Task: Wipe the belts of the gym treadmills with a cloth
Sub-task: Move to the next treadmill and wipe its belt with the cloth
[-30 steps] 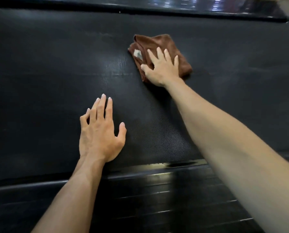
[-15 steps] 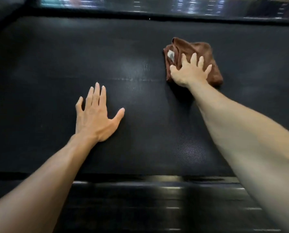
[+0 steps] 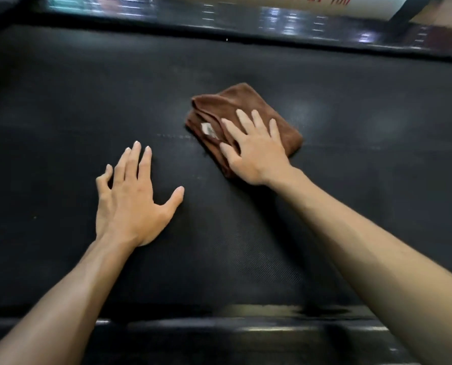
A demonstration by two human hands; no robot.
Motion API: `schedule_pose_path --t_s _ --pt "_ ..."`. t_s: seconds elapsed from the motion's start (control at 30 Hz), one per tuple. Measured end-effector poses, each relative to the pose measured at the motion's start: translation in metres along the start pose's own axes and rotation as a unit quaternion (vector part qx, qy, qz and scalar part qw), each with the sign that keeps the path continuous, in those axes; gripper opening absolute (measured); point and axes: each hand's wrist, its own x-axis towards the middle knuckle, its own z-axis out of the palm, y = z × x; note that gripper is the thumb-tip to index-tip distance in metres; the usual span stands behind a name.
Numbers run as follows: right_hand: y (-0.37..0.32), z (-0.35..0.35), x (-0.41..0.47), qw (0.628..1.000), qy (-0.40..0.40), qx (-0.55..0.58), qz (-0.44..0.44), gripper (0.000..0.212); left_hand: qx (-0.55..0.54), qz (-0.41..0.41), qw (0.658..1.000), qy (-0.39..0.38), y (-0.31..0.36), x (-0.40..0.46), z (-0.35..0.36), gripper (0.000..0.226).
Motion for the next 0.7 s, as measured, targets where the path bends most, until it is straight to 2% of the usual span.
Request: schedule_pose_path --t_s 0.13,0.2,0.27,0.37,0.47,0.57,0.63,0.7 --pt "0.036 -0.013 0.015 0.985 0.021 0.015 0.171 0.065 -0.018 0.005 1.000 0.010 0.000 -0.001 0.003 0.105" --pt "0.031 -0.025 0.055 0.977 0.010 0.040 0.208 0.066 -0.018 0.007 1.000 0.010 0.000 0.000 0.003 0.105" --pt "0.009 -0.032 0.098 0.978 0.001 0.044 0.203 0.068 -0.018 0.008 1.000 0.008 -0.001 0.001 0.003 0.105" --pt "-0.032 -0.028 0.134 0.989 -0.005 0.029 0.145 0.067 -0.016 0.007 1.000 0.011 -0.002 0.001 0.003 0.105" --pt "-0.057 -0.019 0.125 0.999 -0.015 0.015 0.045 0.065 -0.014 0.007 1.000 0.008 -0.002 0.004 0.004 0.105" --pt "-0.045 -0.009 0.079 0.999 -0.030 0.008 -0.037 0.062 -0.010 0.005 1.000 0.000 -0.002 0.003 0.003 0.106" --pt "-0.015 -0.007 0.050 1.000 -0.023 0.001 -0.014 0.060 -0.010 0.003 1.000 0.000 -0.001 0.001 0.003 0.106" --pt "0.012 -0.011 0.038 0.998 -0.006 -0.006 0.068 0.061 -0.010 0.003 1.000 0.002 0.000 0.001 0.003 0.106"
